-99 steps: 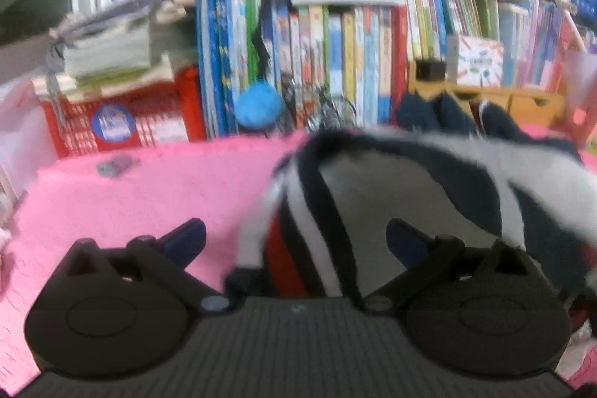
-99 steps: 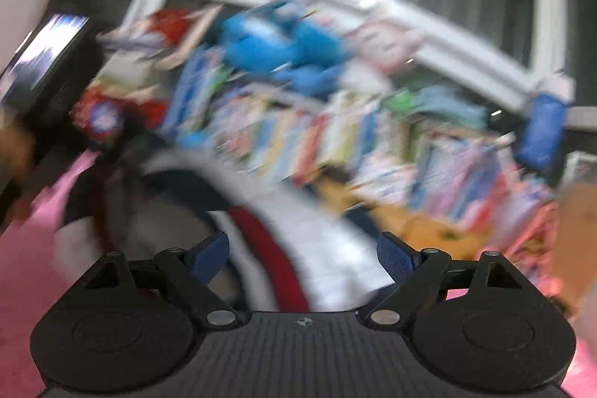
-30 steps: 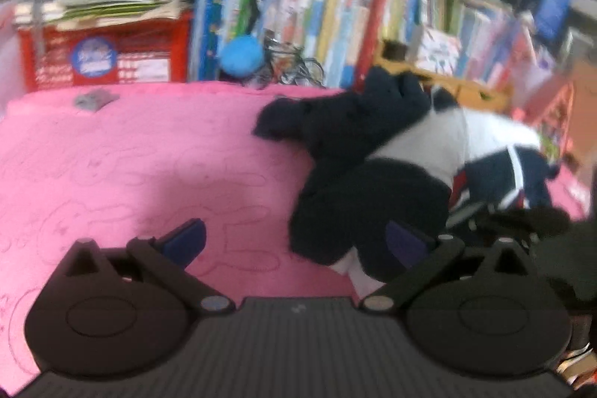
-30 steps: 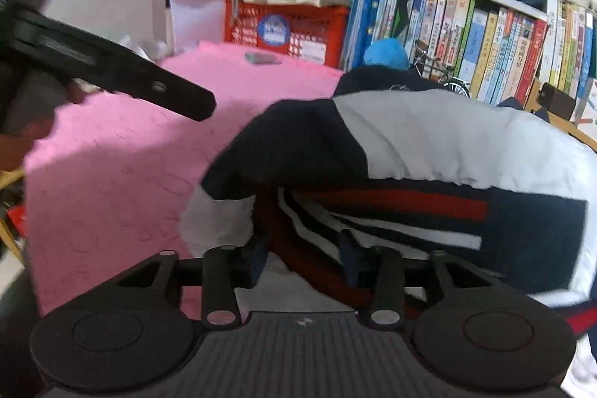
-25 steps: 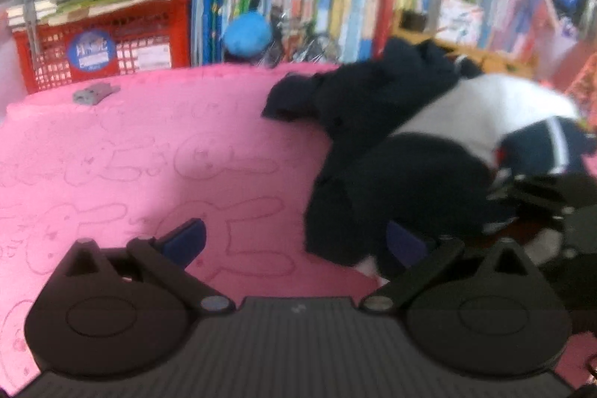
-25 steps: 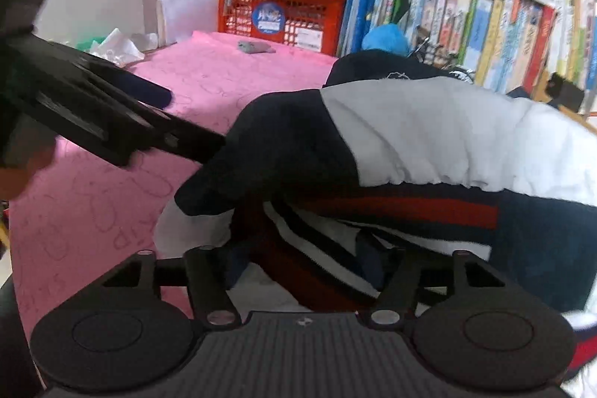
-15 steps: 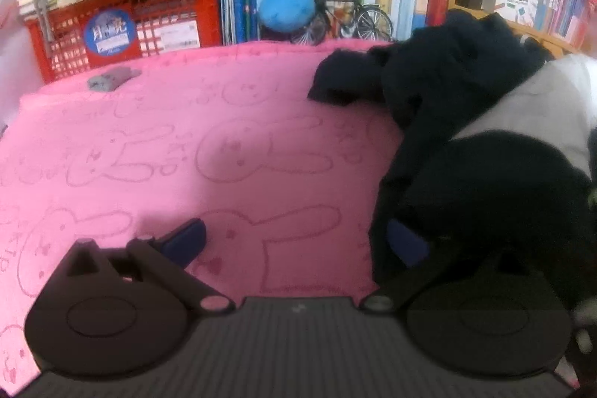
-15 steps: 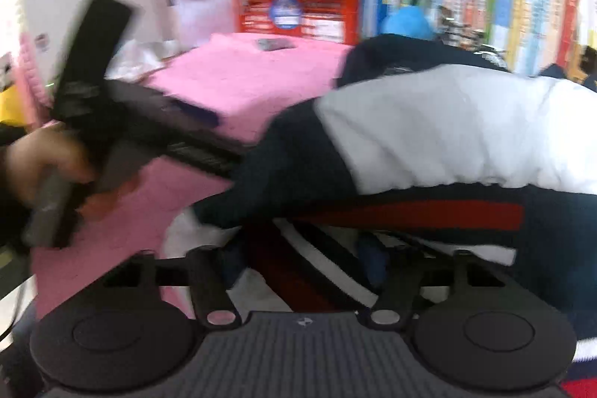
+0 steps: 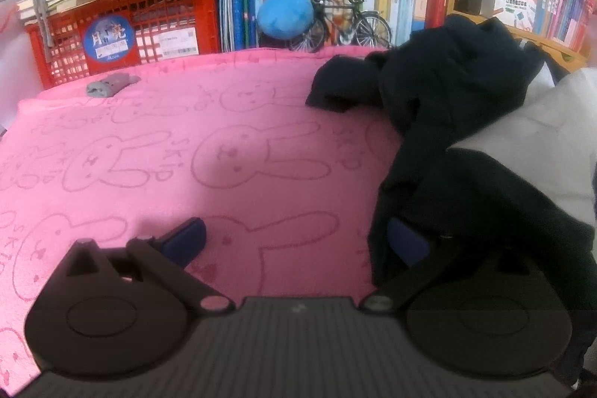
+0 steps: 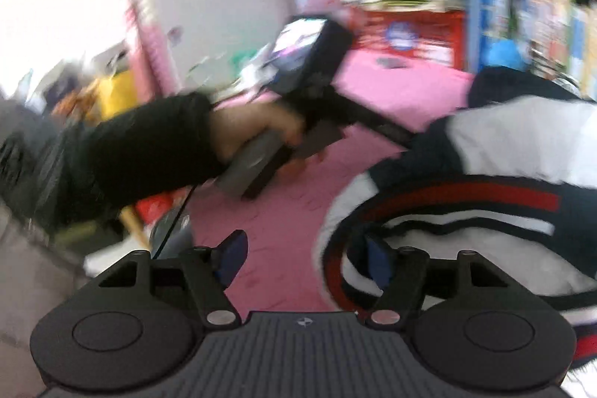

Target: Fold clothes

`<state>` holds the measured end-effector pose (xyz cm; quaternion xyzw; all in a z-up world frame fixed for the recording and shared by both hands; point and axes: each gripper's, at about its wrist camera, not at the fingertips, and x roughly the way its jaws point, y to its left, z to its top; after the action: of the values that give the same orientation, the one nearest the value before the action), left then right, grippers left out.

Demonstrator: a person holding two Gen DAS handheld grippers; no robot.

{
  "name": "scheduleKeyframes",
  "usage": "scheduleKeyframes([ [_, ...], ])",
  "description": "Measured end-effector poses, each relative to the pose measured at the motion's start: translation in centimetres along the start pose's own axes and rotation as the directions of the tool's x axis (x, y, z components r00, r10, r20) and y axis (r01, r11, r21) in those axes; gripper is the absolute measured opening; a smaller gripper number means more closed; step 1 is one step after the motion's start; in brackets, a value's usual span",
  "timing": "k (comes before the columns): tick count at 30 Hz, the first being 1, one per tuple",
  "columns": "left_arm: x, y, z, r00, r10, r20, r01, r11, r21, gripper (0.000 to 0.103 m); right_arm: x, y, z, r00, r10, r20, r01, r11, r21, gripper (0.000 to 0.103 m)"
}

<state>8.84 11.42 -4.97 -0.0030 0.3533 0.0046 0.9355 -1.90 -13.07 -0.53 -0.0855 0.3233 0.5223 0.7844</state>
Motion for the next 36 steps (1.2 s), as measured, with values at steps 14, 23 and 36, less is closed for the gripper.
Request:
scheduleKeyframes([
  [14,-0.1,0.0,-0.1,1.000,0.000,0.000,0.000,1.000,-0.003,0.103,-1.8,5.1,1.2,0.995,0.070,0.072,-0.070,0.998,0.003,0.088],
  [23,-0.1,0.0,0.0,1.000,-0.001,-0.003,0.001,1.000,-0.001,0.103,-7.2,3.2,-1.0,0.940,-0.298,0.167,0.285,0.953,0.099,0.089],
  [36,-13.3,-2.7,1.2,0.945,-0.268,0.188,0.253,0.962,0.102,0.103,-3.5,-3.1,-5.0,0.285,-0.955,0.086,0.959,0.283,-0.037,0.102],
])
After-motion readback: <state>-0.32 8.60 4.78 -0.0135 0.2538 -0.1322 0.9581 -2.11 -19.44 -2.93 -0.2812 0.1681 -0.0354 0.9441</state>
